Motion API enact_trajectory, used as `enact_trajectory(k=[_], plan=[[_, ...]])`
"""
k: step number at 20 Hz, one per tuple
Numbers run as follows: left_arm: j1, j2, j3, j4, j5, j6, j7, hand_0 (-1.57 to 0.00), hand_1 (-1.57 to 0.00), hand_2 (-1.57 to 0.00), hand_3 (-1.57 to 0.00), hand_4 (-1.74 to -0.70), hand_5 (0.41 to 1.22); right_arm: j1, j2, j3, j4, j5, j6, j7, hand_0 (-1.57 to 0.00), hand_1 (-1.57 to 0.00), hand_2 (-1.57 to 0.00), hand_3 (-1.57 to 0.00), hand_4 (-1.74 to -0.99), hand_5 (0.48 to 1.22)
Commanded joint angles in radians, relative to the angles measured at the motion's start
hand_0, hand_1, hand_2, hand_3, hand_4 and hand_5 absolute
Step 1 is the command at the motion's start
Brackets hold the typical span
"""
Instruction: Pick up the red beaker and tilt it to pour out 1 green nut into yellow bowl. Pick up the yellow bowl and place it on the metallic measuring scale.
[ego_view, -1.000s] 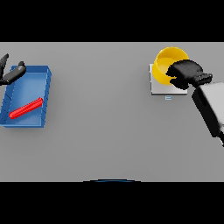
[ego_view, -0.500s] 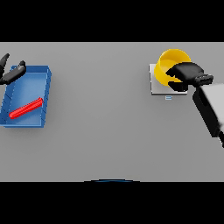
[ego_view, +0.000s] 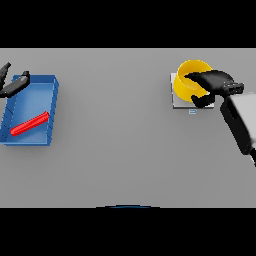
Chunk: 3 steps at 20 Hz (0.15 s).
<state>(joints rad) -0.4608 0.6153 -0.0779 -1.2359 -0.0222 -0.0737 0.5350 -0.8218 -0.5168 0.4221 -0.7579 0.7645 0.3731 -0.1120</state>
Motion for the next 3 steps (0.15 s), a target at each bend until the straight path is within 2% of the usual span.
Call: enact_trajectory(k=[1, 3], plan=[[0.009, 0.006, 0.004, -0.006, 0.002, 0.000, -0.003, 0.00, 0.00, 0.00, 0.00, -0.83, 0.759, 0.012, -0.008, 0.004, -0.005, 0.000, 0.007, -0.005, -0.10, -0.10, -0.08, -0.07, -1.401, 0.798], [0.003, 0.002, 0.000, -0.013, -0.001, 0.004, 0.000, 0.00, 0.00, 0.00, 0.00, -0.83, 0.760, 0.013, -0.003, 0.004, 0.002, 0.001, 0.005, 0.002, -0.06, -0.06, -0.05, -0.04, -1.390, 0.779]])
